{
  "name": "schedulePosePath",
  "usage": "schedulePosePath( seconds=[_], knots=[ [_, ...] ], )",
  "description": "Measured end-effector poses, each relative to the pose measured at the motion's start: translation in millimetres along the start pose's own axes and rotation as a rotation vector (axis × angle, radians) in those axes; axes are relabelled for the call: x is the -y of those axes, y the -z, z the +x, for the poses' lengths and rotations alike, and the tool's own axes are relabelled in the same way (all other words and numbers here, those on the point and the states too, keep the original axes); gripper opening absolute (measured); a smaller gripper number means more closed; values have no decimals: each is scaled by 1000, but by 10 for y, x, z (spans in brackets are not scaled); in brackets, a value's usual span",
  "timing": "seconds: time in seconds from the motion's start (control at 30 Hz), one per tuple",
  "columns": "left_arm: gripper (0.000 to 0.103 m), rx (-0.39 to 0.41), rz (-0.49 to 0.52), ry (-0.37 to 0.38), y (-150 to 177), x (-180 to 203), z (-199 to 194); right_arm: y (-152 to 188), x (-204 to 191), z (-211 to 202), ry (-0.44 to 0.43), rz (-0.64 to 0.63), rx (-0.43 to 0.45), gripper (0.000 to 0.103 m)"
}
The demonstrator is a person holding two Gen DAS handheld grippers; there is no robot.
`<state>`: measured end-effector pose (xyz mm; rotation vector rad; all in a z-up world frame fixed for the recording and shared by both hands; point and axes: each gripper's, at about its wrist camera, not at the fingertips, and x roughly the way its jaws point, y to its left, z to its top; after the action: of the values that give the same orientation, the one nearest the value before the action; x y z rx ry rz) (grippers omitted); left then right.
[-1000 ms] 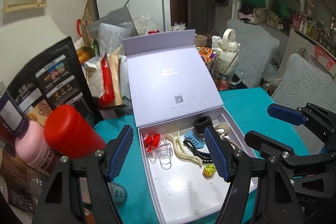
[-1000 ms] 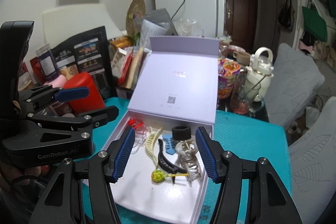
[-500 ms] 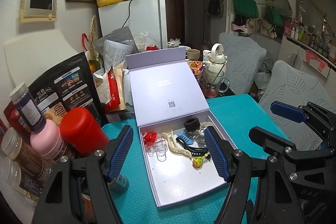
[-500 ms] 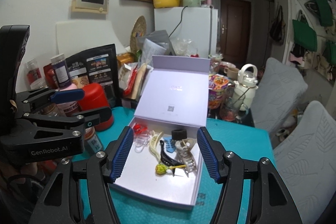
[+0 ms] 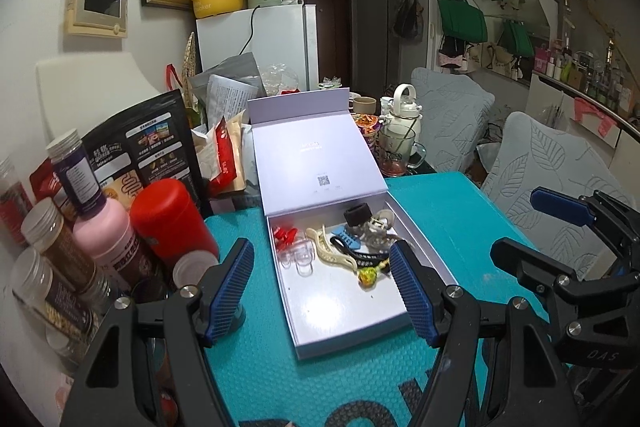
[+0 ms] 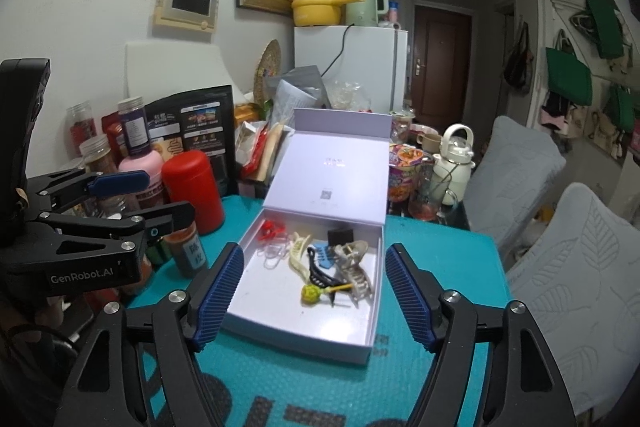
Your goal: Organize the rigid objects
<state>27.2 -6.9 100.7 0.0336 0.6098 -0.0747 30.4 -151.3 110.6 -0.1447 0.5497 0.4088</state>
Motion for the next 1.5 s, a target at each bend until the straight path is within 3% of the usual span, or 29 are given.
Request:
schedulePosePath(
  seconds=[0.33,0.57,0.73,1.5],
  knots=[
    [70,-18,7,7,375,68,-149,310,-157,-182,20,-4,3,79],
    [70,-35,17,-33,653,123,-132,582,-187,-159,33,28,-36,80],
    [70,-63,8,-16,805,136,-73,739,-185,-172,49,60,-53,80],
    [70,-104,-3,-16,958,184,1,975,-151,-111,71,87,-104,80]
  ],
)
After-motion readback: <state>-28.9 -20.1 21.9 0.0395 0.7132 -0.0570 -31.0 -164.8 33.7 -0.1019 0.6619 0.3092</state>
